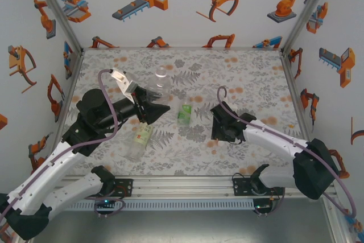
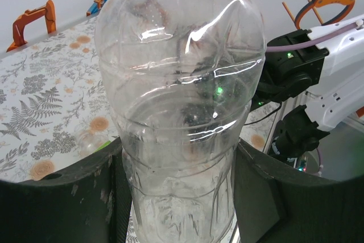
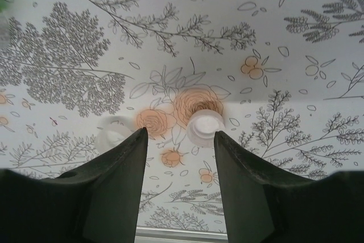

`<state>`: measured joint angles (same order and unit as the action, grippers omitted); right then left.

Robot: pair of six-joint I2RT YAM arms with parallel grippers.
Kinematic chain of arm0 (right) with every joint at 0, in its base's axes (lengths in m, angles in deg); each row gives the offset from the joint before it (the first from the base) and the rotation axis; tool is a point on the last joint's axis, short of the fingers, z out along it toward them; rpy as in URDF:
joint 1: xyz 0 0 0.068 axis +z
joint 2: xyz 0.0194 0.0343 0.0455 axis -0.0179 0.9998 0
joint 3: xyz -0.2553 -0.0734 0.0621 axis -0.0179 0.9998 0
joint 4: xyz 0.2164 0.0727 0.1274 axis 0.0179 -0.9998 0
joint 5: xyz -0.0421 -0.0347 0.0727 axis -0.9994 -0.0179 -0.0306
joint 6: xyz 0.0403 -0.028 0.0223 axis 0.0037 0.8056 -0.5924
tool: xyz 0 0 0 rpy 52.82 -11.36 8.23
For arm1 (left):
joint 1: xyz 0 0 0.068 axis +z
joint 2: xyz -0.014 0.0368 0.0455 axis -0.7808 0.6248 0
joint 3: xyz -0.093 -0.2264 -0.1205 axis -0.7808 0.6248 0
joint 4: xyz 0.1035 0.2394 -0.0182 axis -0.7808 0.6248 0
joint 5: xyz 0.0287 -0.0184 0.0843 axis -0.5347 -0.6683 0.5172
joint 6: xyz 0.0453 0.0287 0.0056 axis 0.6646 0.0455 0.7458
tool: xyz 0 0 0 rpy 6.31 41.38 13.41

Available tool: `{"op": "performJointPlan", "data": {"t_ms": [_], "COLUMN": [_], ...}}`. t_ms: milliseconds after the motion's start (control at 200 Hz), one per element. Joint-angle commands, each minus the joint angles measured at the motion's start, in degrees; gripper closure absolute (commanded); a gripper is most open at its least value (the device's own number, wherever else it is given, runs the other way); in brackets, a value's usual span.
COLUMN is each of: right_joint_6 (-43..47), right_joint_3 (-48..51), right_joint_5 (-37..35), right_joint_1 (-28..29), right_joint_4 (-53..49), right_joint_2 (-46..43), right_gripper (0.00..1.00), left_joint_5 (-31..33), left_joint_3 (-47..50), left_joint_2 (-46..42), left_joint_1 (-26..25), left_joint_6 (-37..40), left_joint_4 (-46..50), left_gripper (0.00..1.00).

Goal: Screw on the bottle caps

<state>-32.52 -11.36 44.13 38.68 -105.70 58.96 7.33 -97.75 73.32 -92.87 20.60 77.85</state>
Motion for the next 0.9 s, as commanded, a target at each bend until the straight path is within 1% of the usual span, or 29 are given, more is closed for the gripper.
{"op": "performJointPlan", "data": {"t_ms": [0, 110, 320, 476, 716, 896], "right_joint_6": [1.64, 2.38, 5.51, 6.52, 6.53, 8.58], "right_joint_3": [-2.13, -3.29, -7.99, -10.01, -9.82, -12.97], "right_joint_5": [-1.08, -0.68, 0.61, 1.31, 1.67, 3.94], "right_joint_1": [-0.55, -1.17, -4.14, -4.28, -4.52, -7.49], "right_joint_4": [-0.33, -0.86, -3.66, -5.64, -5.52, -4.04], "right_joint_2": [1.3, 1.84, 2.01, 2.51, 3.82, 7.84], "right_gripper": [0.51, 0.51, 0.51, 0.51, 0.51, 0.51], "left_joint_5": [0.58, 0.73, 1.04, 0.93, 1.12, 1.38], "left_joint_3": [0.45, 0.48, 0.26, 0.19, 0.24, 0.09], "left_joint_2": [-0.8, -0.91, -1.18, -1.26, -1.25, -1.29], "left_joint_1": [0.21, 0.21, 0.21, 0.15, 0.19, 0.15], "left_joint_6": [-0.07, -0.07, 0.19, 0.24, 0.15, 0.28], "left_joint_4": [-0.27, -0.09, 0.25, 0.56, 0.46, 0.87], "left_gripper": [1.0, 1.0, 1.0, 1.0, 1.0, 1.0]}}
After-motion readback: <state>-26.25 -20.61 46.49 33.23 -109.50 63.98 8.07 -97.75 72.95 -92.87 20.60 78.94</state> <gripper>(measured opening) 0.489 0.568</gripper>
